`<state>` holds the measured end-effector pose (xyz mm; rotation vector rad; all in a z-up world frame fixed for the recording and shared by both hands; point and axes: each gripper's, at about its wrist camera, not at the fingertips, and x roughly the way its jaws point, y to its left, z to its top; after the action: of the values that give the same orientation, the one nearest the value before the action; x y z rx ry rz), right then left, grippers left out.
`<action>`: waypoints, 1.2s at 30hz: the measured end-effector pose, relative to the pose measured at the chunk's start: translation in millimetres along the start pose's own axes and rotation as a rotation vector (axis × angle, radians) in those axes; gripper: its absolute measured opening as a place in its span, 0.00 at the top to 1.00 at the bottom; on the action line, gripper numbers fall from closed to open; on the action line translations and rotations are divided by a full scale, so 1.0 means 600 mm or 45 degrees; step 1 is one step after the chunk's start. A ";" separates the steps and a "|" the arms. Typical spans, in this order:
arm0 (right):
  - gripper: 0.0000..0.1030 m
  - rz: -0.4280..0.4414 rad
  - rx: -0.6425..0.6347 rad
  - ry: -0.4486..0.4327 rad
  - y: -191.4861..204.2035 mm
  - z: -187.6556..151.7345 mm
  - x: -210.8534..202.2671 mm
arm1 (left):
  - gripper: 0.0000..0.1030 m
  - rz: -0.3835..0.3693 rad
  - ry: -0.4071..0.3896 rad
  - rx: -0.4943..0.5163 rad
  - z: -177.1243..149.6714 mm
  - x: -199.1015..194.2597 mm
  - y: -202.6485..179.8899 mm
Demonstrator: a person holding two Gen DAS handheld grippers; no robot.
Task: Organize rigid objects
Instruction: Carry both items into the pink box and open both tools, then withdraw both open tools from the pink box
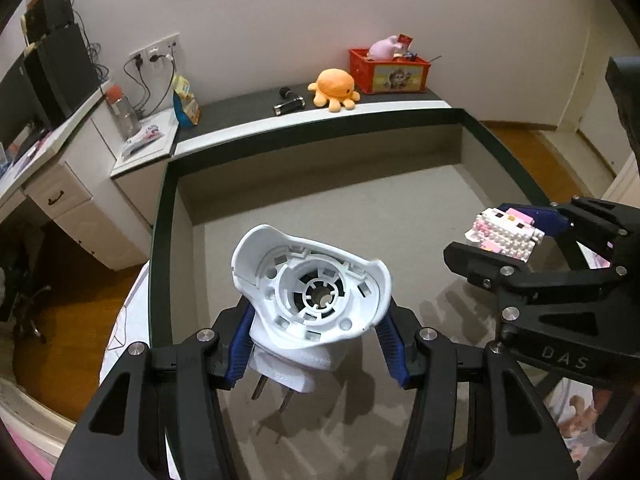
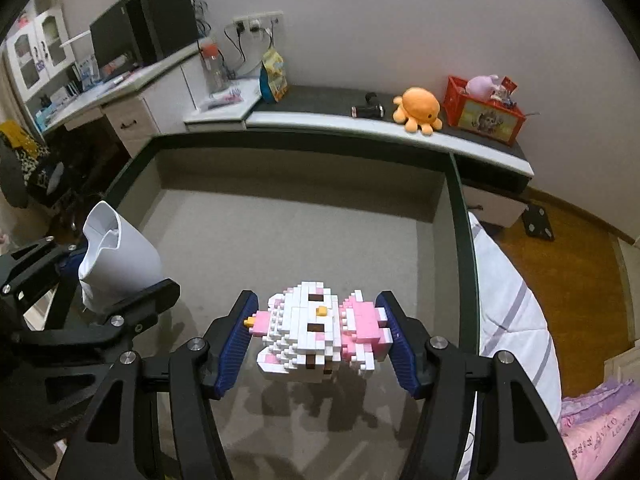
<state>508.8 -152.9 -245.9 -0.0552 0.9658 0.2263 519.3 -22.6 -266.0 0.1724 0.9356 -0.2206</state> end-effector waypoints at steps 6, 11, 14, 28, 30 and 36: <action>0.28 0.025 0.056 -0.017 -0.022 -0.001 -0.007 | 0.18 0.027 -0.091 -0.050 -0.004 -0.034 0.015; 0.21 0.049 0.078 -0.124 -0.021 -0.011 -0.061 | 0.10 0.044 -0.213 -0.081 -0.030 -0.108 0.024; 0.19 0.047 0.052 -0.239 -0.006 -0.034 -0.123 | 0.03 0.089 -0.333 -0.095 -0.061 -0.175 0.017; 0.07 -0.051 -0.004 -0.780 0.055 -0.252 -0.380 | 0.00 0.180 -0.813 -0.188 -0.276 -0.441 -0.060; 0.00 -0.104 0.000 -0.880 0.064 -0.292 -0.408 | 0.00 0.176 -0.858 -0.183 -0.304 -0.457 -0.074; 0.00 -0.218 -0.036 -1.004 0.090 -0.378 -0.434 | 0.00 0.139 -0.868 -0.149 -0.376 -0.458 -0.099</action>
<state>170.9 -176.8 -158.3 -0.0667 0.1706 0.0867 171.0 5.7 -177.1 0.0314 0.2583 -0.1085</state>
